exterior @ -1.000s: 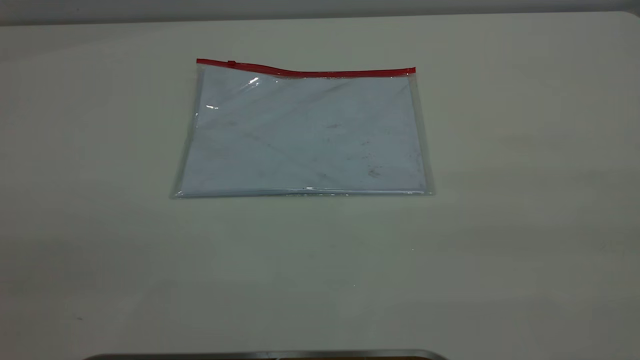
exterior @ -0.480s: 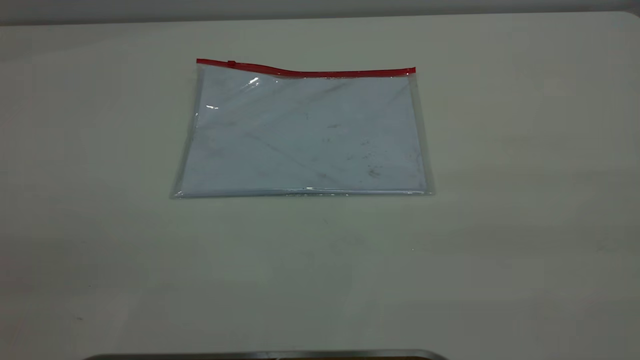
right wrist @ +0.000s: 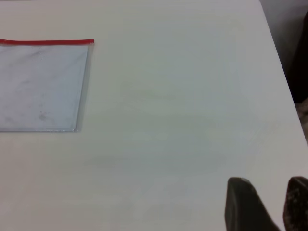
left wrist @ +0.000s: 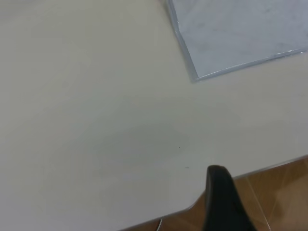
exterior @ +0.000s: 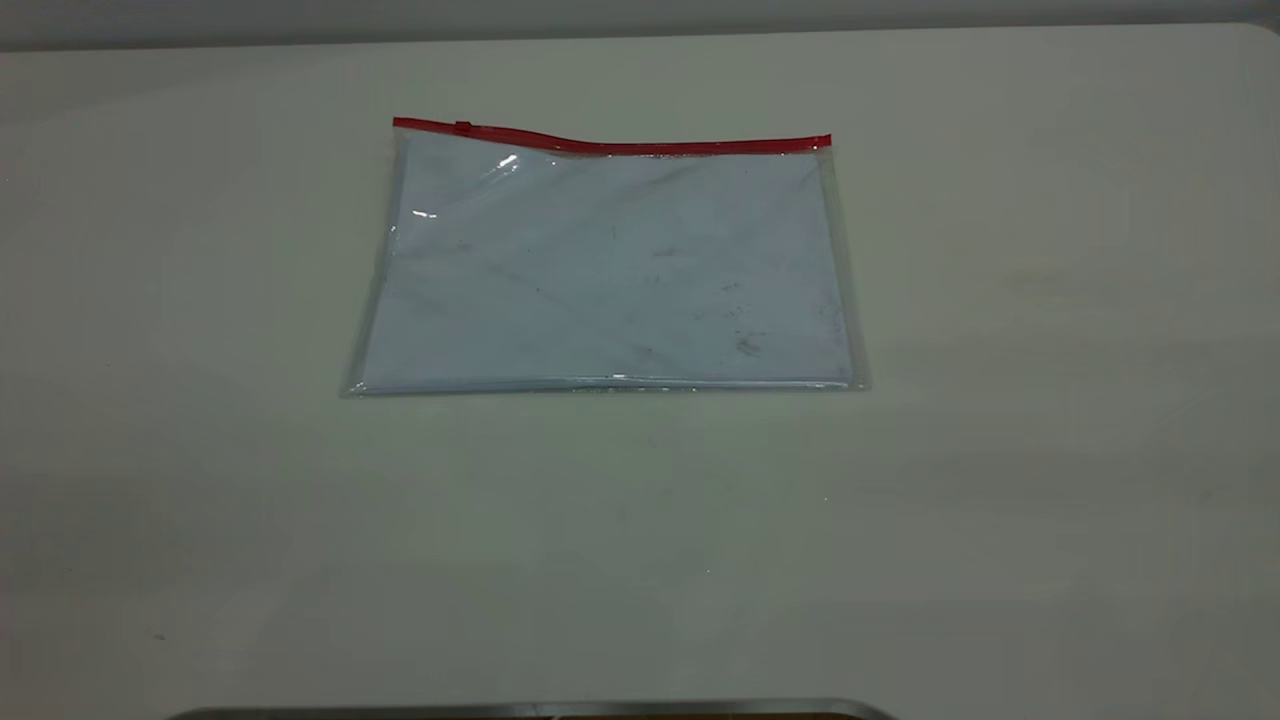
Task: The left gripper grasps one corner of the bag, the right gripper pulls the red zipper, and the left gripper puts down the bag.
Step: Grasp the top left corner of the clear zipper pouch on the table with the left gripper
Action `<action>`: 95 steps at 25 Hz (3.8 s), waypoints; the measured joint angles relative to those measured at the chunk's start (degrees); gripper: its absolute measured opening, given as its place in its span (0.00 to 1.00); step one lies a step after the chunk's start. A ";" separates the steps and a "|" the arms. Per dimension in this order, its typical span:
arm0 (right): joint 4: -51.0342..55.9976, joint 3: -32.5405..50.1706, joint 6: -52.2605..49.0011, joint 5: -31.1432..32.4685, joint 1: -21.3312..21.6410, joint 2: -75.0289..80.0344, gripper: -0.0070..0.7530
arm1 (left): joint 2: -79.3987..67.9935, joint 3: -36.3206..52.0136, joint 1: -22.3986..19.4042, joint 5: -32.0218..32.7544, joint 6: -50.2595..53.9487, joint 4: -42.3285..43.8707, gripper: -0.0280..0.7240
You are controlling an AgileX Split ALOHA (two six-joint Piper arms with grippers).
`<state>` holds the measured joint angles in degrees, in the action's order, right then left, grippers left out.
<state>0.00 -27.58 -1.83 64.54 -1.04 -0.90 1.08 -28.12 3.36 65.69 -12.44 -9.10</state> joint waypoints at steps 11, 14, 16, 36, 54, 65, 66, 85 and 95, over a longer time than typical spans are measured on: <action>0.00 0.00 0.00 0.00 0.00 0.00 0.32 | 0.00 0.00 0.00 0.00 0.00 -1.21 0.68; 0.00 0.00 0.00 0.00 0.00 0.00 0.32 | 0.00 0.00 0.00 0.00 0.00 -1.44 0.68; 0.63 0.00 0.08 0.00 0.00 0.00 0.32 | 0.00 0.00 0.00 -0.05 0.06 -1.48 0.68; 25.49 -3.61 36.01 -28.55 0.00 49.98 0.60 | -45.78 -4.39 0.00 -32.39 6.17 2.55 0.76; 68.50 -26.73 76.24 -39.38 -13.52 99.22 0.61 | -104.91 -31.12 0.00 -54.30 1.85 2.55 0.79; 71.43 -33.91 76.50 -37.68 -13.89 108.75 0.61 | -133.45 -58.53 -0.56 -47.32 -1.38 -0.80 0.79; 71.49 -34.11 76.50 -37.68 -13.89 109.06 0.61 | -135.03 -60.66 -0.59 -45.75 -2.61 -2.35 0.79; 71.89 -34.46 76.50 -37.39 -13.89 111.48 0.61 | -152.23 -78.41 -4.46 -30.54 -44.26 -46.63 0.80; 71.99 -34.46 76.50 -37.06 -13.89 111.48 0.61 | -156.38 -79.70 -4.35 -27.73 -47.82 -52.96 0.82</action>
<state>71.99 -62.04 74.67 27.48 -14.93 110.58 -155.30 -107.82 -0.99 37.96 -60.26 -62.06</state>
